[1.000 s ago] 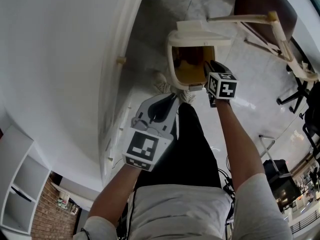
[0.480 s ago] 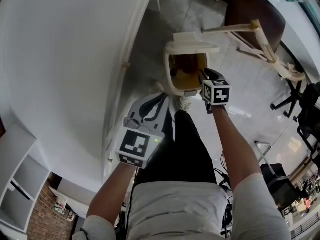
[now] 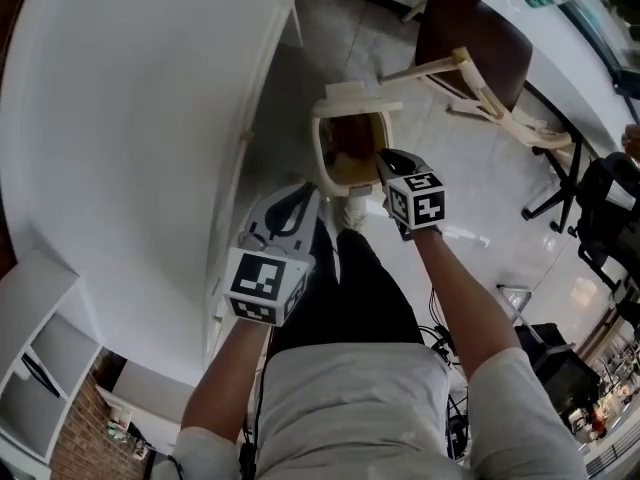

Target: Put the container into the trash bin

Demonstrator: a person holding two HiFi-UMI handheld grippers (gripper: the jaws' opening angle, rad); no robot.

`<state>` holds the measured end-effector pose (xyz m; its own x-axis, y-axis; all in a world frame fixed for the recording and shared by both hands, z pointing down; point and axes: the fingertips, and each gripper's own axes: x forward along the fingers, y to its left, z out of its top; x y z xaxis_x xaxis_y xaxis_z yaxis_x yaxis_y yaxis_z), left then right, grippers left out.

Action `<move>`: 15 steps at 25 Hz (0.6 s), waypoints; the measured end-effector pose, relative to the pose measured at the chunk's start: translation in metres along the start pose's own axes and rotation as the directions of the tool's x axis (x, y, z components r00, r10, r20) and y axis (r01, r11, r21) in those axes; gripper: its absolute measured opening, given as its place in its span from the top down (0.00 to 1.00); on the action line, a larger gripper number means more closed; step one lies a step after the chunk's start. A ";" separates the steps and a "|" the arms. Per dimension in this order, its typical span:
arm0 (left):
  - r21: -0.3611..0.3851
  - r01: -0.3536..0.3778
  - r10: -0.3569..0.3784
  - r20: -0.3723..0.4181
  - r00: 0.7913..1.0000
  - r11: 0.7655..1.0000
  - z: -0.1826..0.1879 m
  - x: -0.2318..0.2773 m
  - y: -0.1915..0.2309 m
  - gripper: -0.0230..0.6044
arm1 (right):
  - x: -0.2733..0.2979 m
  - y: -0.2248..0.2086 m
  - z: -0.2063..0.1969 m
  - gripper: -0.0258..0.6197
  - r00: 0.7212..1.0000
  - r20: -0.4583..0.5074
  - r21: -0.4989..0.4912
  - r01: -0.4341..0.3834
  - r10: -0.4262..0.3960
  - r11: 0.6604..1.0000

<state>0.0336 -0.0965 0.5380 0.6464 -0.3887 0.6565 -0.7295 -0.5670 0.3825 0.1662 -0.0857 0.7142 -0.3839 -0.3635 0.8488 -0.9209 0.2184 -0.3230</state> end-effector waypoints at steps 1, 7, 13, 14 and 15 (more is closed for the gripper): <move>-0.003 -0.003 0.003 0.004 1.000 1.000 0.003 -0.003 -0.001 0.92 | -0.010 0.005 0.006 0.88 1.000 0.017 -0.001 -0.010 0.010 1.000; -0.026 0.008 -0.007 0.021 1.000 1.000 0.023 -0.027 -0.010 0.92 | -0.079 0.040 0.049 0.91 0.986 0.137 -0.036 -0.089 0.093 0.995; 0.021 0.013 -0.014 0.057 0.998 1.000 0.046 -0.050 -0.036 0.92 | -0.148 0.064 0.083 0.91 0.966 0.217 -0.063 -0.130 0.141 0.989; 0.027 0.015 -0.016 0.062 0.998 1.000 0.049 -0.054 -0.041 0.92 | -0.159 0.068 0.087 0.91 0.963 0.226 -0.070 -0.135 0.148 0.988; 0.032 0.016 -0.018 0.064 0.998 0.999 0.051 -0.058 -0.046 0.92 | -0.170 0.073 0.090 0.91 0.960 0.234 -0.079 -0.142 0.157 0.987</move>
<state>0.0412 -0.0847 0.4488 0.6726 -0.4242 0.6063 -0.7113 -0.5965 0.3718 0.1583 -0.0898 0.5088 -0.5285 -0.5263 0.6660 -0.8488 0.3390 -0.4057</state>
